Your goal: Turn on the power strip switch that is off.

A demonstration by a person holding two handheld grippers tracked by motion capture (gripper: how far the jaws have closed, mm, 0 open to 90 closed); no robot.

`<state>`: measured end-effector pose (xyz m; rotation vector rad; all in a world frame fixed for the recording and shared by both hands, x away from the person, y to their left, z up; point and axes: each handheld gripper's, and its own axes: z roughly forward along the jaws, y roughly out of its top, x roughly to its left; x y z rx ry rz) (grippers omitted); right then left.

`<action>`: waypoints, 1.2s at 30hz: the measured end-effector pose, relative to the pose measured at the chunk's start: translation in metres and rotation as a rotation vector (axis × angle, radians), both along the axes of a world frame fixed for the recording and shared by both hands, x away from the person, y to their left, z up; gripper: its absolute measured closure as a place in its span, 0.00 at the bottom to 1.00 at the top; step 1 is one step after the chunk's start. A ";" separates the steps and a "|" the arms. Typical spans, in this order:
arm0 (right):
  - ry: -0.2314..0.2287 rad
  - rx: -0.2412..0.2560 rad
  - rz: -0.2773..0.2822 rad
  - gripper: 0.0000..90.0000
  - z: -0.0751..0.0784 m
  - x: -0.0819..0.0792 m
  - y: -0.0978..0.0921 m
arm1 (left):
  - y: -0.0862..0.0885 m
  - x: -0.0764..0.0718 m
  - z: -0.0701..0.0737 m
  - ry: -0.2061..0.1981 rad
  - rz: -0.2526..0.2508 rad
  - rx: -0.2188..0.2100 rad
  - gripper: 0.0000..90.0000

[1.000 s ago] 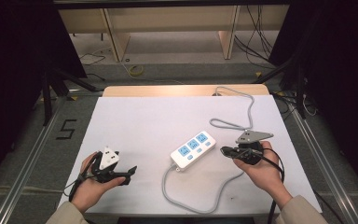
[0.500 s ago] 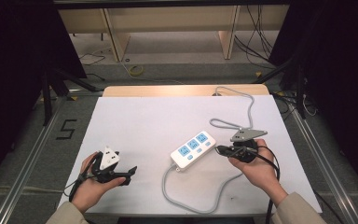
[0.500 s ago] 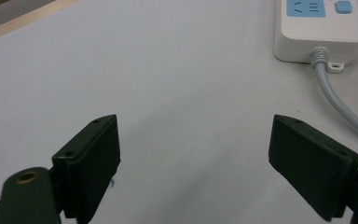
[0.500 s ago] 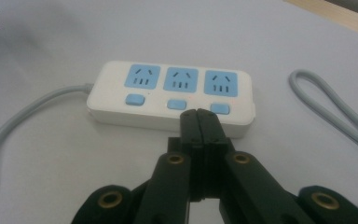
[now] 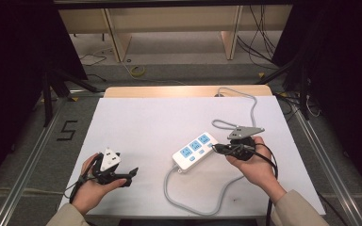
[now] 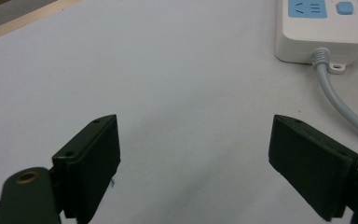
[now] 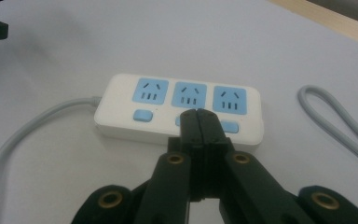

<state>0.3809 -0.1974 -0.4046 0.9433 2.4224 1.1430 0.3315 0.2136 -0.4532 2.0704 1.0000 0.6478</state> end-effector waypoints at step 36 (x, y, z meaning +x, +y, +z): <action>0.044 -0.050 0.037 1.00 0.002 0.013 0.021 | -0.002 0.000 0.000 -0.002 -0.014 0.007 0.18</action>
